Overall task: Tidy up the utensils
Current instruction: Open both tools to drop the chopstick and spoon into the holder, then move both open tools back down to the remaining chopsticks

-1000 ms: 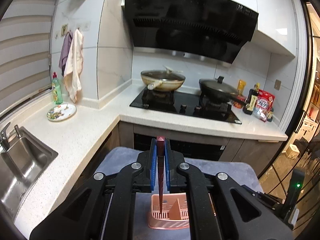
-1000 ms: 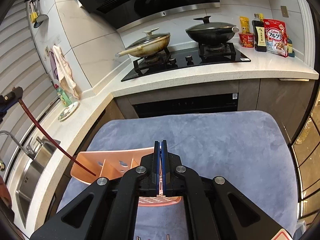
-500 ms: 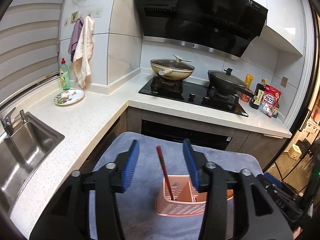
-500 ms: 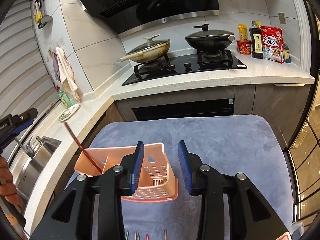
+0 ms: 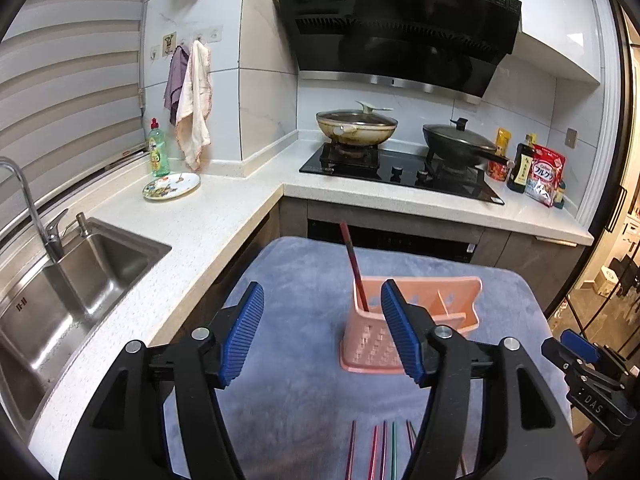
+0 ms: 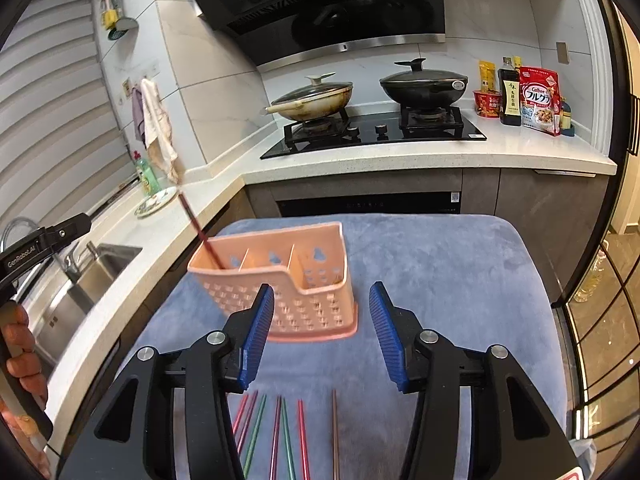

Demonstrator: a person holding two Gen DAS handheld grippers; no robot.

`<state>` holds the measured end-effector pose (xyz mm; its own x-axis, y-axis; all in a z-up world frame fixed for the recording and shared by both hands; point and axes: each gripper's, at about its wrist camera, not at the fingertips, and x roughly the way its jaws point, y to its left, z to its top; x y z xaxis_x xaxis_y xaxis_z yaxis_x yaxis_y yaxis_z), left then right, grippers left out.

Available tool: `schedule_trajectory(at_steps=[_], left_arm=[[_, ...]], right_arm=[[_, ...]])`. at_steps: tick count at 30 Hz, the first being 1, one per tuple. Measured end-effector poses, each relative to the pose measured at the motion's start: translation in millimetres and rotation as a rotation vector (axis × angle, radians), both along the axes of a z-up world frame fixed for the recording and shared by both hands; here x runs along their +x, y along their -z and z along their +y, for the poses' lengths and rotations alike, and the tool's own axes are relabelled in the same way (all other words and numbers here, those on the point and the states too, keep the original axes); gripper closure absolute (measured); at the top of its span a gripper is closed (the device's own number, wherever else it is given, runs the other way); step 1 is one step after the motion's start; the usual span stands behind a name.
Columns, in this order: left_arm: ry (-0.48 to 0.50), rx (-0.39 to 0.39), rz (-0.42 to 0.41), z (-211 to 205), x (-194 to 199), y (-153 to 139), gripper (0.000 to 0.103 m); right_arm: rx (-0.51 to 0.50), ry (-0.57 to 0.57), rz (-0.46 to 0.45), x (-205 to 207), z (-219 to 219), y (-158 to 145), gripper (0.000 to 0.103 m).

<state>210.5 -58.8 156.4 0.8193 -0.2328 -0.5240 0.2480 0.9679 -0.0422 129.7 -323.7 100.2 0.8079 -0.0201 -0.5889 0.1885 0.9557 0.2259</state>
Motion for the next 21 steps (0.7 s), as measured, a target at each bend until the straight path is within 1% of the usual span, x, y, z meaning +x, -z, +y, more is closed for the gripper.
schedule_trajectory(at_steps=[4,8,13,17,21], left_arm=[[-0.005,0.025,0.031,9,-22,21,0.044],[-0.002,0.035,0.089,20,-43,51,0.044],[-0.009,0.042,0.154,30,-60,81,0.044],[-0.017,0.063,0.192,39,-75,105,0.044],[-0.017,0.072,0.234,47,-86,125,0.044]], right_arm=[[-0.035,-0.023,0.035,-30,16,16,0.054],[-0.063,-0.037,0.075,-55,30,34,0.054],[-0.068,-0.046,0.134,-79,39,60,0.054],[-0.074,-0.038,0.184,-95,43,82,0.054],[-0.060,-0.032,0.228,-108,45,101,0.054]])
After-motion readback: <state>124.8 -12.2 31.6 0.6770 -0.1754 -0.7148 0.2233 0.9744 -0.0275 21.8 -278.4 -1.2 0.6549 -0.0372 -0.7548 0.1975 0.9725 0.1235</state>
